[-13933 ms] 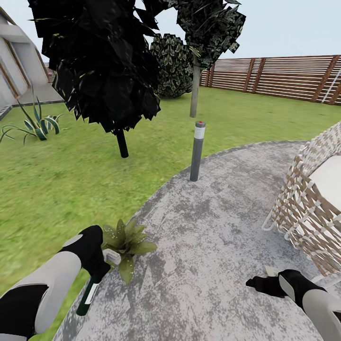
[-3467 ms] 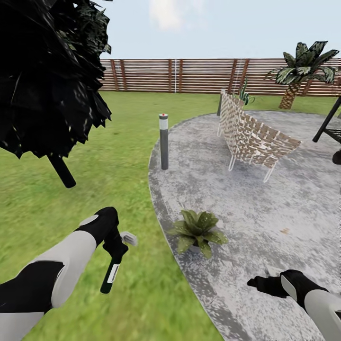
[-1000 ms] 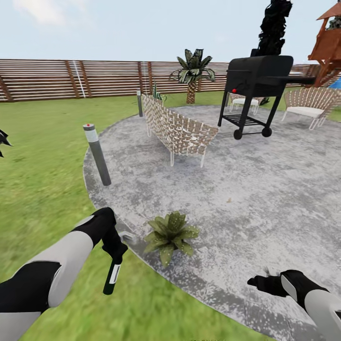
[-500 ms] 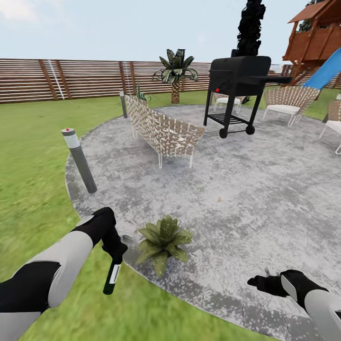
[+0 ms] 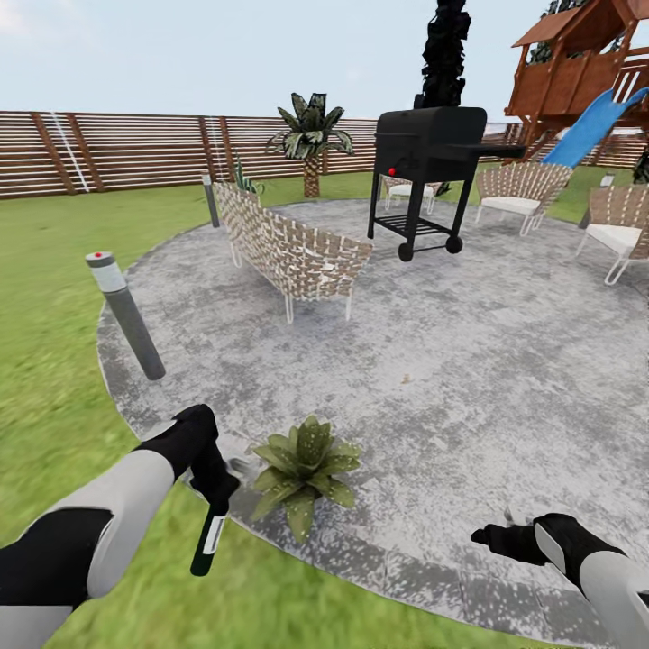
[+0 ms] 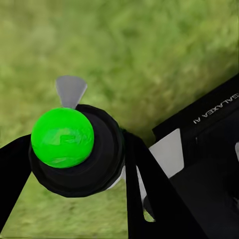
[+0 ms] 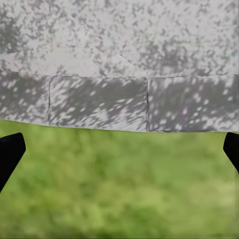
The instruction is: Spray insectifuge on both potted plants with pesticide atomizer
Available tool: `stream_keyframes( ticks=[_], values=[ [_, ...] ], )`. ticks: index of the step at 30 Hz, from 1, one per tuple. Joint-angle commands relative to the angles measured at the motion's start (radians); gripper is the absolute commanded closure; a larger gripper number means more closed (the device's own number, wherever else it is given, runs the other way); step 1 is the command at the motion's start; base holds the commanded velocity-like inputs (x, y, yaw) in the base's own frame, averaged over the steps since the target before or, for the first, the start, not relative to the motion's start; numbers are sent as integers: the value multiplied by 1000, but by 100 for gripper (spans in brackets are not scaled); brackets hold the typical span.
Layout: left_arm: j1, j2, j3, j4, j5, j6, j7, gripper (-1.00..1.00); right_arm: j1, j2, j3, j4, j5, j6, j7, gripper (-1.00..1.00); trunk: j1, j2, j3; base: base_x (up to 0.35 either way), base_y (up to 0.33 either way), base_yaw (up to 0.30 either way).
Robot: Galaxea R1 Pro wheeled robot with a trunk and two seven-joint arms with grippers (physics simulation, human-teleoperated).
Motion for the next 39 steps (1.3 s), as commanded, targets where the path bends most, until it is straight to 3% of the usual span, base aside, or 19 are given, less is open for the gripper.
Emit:
stream_keyframes(
  ticks=[1, 11, 18, 27, 39],
  values=[
    [0, 5, -3, -2, -3, 11, -9, 100, 0, 0, -7, -2, 5, 6, 4, -100, 0, 0, -1, 0, 1, -24],
    [0, 12, -3, -6, -3, 11, -9, 100, 0, 0, -7, -2, 5, 5, 4, -100, 0, 0, -1, 0, 146, -14],
    [0, 12, -3, -6, -3, 11, -9, 100, 0, 0, -7, -2, 5, 5, 4, -100, 0, 0, -1, 0, 238, -251],
    [-1, 12, -3, -25, -7, 13, -7, 100, 0, 0, -7, -2, 5, 5, 4, -100, 0, 0, -1, 8, 32, -245],
    [-1, 12, -7, -41, -13, 14, -6, 100, 0, 4, -7, 0, 5, 7, 8, -100, 0, 0, -1, 218, 184, -17]
  ],
)
